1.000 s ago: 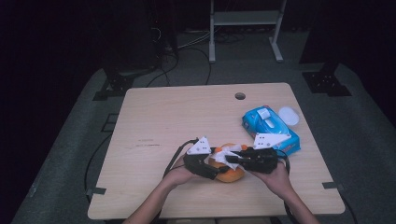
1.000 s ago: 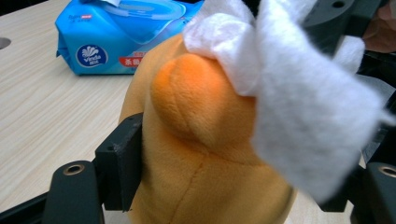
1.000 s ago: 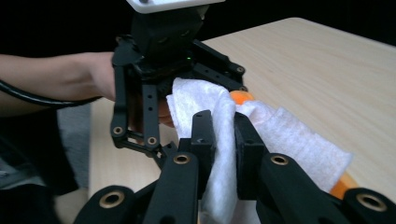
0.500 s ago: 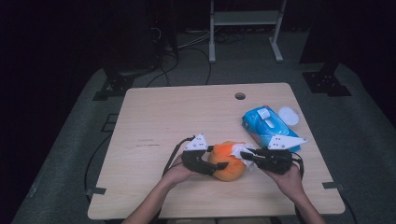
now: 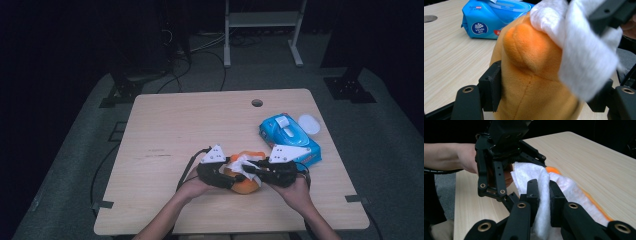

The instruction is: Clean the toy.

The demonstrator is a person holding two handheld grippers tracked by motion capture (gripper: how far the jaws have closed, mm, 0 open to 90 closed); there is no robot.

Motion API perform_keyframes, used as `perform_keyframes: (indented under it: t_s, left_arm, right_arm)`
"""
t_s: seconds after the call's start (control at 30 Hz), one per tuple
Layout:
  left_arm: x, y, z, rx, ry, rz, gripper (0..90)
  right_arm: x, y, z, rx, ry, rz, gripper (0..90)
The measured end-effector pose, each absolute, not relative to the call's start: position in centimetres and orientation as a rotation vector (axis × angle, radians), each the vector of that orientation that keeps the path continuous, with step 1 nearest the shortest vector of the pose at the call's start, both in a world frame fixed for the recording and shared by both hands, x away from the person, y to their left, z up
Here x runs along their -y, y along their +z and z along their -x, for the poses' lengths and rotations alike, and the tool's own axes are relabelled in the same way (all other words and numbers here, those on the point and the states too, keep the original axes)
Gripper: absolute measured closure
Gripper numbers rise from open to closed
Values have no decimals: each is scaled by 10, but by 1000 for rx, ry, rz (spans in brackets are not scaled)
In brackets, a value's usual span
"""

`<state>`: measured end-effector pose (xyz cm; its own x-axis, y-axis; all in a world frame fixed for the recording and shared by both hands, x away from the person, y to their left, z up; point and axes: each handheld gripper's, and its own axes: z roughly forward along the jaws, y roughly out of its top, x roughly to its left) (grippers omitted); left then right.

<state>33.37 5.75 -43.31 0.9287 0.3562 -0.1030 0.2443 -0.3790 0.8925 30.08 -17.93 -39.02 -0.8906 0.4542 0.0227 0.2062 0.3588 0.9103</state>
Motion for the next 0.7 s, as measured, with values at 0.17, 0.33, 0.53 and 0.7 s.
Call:
perform_keyframes:
  t_s: [0.17,0.33,0.53,0.7]
  left_arm:
    - [-59,-434,-334,-419,127,-1981,293]
    - [-59,-433,-331,-375,127,-1994,292]
    - [-57,-432,-326,-308,133,-2018,287]
    - [-60,-433,-322,-253,119,-2030,279]
  right_arm:
    - [191,-392,-305,-2363,1570,-642,809]
    - [213,-395,-310,-2328,1584,-743,809]
    - [220,-397,-315,-2325,1596,-789,809]
    - [221,-396,-313,-2320,1624,-800,814]
